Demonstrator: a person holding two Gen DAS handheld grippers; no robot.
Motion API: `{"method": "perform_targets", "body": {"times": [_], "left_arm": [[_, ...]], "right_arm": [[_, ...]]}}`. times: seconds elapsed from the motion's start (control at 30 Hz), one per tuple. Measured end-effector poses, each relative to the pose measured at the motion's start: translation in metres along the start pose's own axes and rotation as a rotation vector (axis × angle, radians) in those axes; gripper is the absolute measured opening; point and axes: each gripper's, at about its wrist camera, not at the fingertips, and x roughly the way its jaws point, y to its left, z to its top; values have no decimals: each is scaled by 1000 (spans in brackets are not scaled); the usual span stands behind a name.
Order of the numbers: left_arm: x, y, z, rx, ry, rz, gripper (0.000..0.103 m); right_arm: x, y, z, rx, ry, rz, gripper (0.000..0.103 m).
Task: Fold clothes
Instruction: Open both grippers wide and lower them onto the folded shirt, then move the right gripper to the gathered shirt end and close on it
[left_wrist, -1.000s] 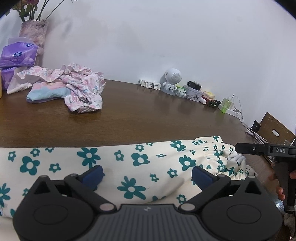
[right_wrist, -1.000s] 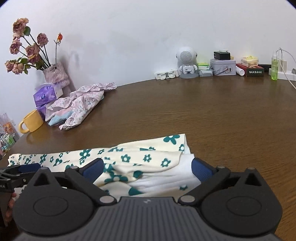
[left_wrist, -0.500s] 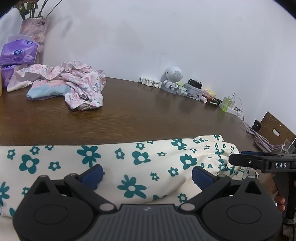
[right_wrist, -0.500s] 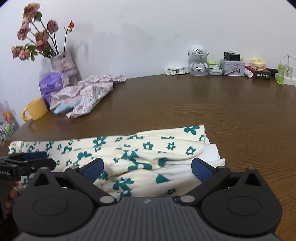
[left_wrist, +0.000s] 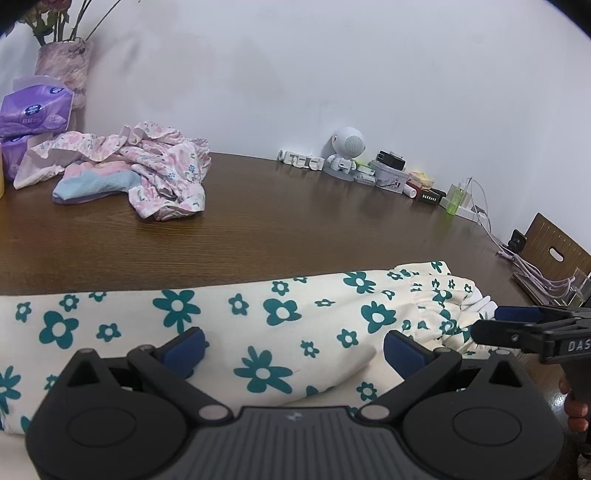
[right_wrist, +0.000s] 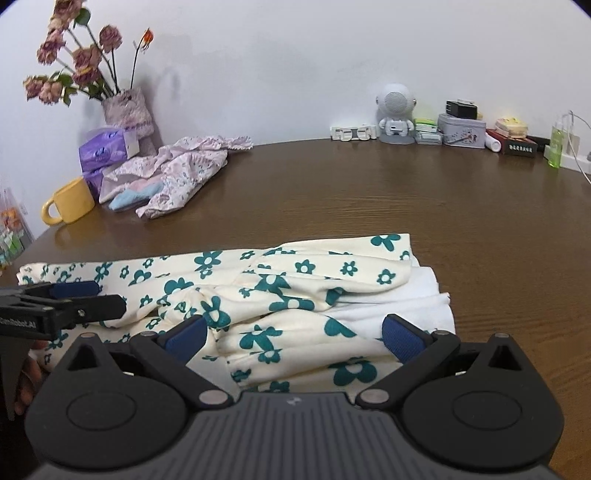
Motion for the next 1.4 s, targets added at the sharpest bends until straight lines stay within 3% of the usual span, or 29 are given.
{"method": "perform_targets", "body": {"times": [0.33, 0.67, 0.9, 1.07, 1.3, 1.4], "left_arm": [[-2, 7, 0, -36, -18, -29, 103], [-12, -21, 7, 69, -57, -95, 95], [-21, -36, 5, 96, -81, -117, 97], [-27, -35, 4, 75, -93, -83, 103], [-33, -31, 3, 53, -77, -47, 103], [-38, -31, 1, 57, -83, -44, 103]], "right_arm": [[-27, -31, -12, 154, -18, -17, 103], [-52, -54, -35, 284, -35, -35, 102], [-53, -52, -38, 291, -47, -49, 103], [-53, -40, -34, 264, -58, -53, 103], [-53, -13, -29, 220, -108, -136, 103], [-49, -6, -25, 201, -82, -180, 103]]}}
